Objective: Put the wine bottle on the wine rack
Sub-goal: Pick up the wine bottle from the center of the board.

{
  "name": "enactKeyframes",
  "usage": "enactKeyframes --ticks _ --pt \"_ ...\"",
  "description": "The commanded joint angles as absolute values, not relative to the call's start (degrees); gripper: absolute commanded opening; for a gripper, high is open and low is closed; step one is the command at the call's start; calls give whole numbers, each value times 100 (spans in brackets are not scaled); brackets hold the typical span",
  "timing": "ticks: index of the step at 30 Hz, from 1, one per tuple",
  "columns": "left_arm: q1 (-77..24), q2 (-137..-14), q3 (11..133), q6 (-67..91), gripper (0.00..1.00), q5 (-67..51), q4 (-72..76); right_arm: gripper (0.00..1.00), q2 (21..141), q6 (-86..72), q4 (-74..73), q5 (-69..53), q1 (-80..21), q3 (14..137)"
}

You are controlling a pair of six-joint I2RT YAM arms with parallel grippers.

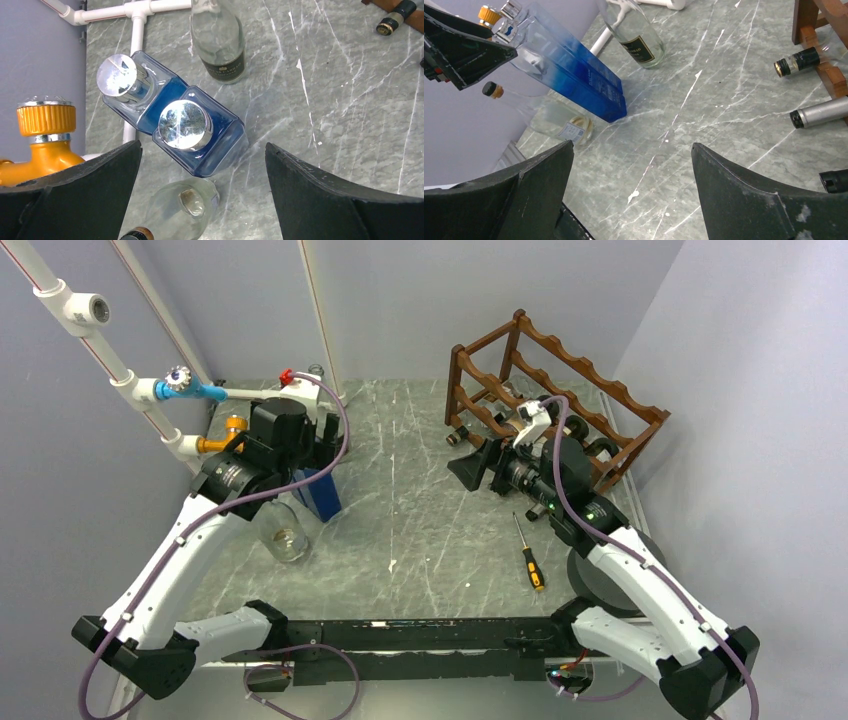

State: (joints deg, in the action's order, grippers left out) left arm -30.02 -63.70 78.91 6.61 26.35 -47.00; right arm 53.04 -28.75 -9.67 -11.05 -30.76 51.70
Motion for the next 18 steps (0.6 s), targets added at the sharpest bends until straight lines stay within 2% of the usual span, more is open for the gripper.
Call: enactKeyframes --ticks 1,5,9,14,18 --pt "-2928 -6253 7834 379 99 2569 -4197 90 5438 -2917 -645 -1105 -3119 5142" --pt "-2871 -6319 7864 340 95 2702 -4103 90 5518 -2922 -620 -1075 -3160 5167" --pt "-2835 -6457 7884 436 87 2678 -4029 90 5574 -2935 -583 -1022 -3210 5177" --pt "-2821 -6591 7920 520 71 2857 -4017 90 5652 -2936 -614 -981 -3265 5194" --pt "-2804 -6592 7798 602 69 2832 -4008 90 5652 -2948 -602 -941 -3294 5162"
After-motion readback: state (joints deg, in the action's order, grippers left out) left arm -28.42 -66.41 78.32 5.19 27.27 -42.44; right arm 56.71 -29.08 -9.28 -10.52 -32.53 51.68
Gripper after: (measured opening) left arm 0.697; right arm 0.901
